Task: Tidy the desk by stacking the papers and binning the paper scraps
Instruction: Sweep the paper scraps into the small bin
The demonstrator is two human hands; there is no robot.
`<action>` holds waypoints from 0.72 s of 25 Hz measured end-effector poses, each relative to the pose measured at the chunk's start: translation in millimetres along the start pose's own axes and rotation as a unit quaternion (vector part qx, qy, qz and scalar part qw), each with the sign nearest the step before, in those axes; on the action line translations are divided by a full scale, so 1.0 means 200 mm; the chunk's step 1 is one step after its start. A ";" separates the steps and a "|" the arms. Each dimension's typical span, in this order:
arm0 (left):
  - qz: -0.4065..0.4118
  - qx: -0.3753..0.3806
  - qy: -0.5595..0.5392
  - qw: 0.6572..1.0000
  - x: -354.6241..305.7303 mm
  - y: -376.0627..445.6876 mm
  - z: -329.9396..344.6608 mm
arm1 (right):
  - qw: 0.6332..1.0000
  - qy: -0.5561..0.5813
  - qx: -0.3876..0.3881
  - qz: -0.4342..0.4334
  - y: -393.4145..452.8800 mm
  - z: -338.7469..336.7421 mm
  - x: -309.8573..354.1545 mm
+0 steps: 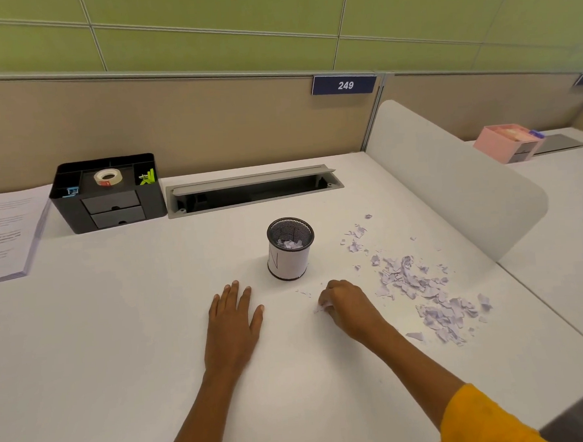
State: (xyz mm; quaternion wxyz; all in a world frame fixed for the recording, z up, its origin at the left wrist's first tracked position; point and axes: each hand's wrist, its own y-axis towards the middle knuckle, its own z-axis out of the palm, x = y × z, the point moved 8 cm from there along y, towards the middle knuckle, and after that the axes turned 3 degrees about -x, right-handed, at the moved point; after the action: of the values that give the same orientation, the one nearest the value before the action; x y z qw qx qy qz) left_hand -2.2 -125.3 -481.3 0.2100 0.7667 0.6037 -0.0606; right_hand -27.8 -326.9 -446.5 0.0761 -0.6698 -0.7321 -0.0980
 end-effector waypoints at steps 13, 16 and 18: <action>-0.004 0.005 -0.001 1.000 0.01 0.00 -0.01 | 0.909 0.362 -0.162 0.130 0.22 -0.54 0.01; -0.008 0.011 0.000 1.000 0.00 -0.01 -0.01 | 0.923 0.328 -0.146 0.136 0.35 -0.53 0.08; -0.008 0.012 0.002 1.000 0.00 -0.01 -0.01 | 0.930 0.311 -0.134 0.145 0.39 -0.50 0.10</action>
State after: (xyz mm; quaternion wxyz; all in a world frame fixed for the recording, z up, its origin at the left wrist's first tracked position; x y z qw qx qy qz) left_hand -4.3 -124.0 -479.6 0.1990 0.7642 0.6097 -0.0681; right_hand 45.9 -325.5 -342.4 0.2228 -0.7085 -0.5467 -0.3866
